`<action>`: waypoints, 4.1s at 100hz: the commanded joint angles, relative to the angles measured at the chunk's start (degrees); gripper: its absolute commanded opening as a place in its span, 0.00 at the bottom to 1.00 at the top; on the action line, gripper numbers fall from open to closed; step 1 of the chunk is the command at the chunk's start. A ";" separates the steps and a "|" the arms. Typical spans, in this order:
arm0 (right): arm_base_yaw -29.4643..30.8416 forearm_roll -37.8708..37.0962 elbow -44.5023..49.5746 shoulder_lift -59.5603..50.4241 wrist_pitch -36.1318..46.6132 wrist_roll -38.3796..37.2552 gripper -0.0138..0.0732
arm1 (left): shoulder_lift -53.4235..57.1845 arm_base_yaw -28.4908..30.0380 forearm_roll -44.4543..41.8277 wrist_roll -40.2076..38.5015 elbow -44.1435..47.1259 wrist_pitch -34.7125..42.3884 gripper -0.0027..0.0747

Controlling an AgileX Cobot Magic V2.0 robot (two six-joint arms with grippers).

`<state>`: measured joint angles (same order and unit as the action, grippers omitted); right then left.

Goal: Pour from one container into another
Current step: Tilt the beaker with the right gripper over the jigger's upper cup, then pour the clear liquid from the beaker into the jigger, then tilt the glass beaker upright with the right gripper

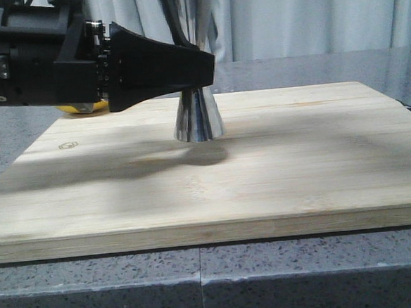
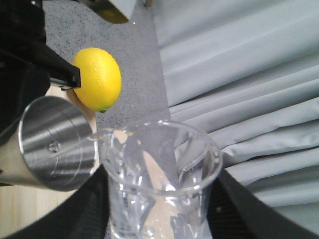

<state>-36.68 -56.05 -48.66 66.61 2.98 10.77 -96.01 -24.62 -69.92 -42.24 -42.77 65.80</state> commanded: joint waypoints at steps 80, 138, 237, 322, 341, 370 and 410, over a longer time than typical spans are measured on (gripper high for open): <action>-0.01 -6.82 -2.16 -1.83 2.50 0.10 0.38 | 2.62 -0.48 2.60 -0.62 -1.24 12.31 0.01; -0.01 -10.51 -2.16 -1.83 2.12 0.10 0.38 | 2.62 -0.48 2.48 -0.62 -1.24 12.31 0.01; -0.01 -22.99 -2.16 -1.83 2.02 0.10 0.38 | 2.62 -0.48 2.48 -0.62 -1.24 12.31 0.01; -0.01 -27.64 -2.16 -1.83 1.25 0.10 0.38 | 2.62 -0.48 2.24 -0.62 -1.24 12.31 0.01; -0.01 -28.36 -2.16 -1.83 1.17 0.10 0.38 | 2.62 -0.48 2.24 -0.62 -1.24 12.31 0.01; -0.01 -29.59 -2.16 -1.83 1.03 0.10 0.38 | 2.62 -0.48 2.24 -0.62 -1.24 12.31 0.01; -0.01 -27.57 -2.16 -1.83 1.03 0.10 0.38 | 2.62 -0.48 2.15 -0.62 -1.24 12.31 0.01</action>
<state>-36.68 -84.68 -48.66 66.38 3.89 10.77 -96.01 -24.62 -70.33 -42.37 -42.77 65.80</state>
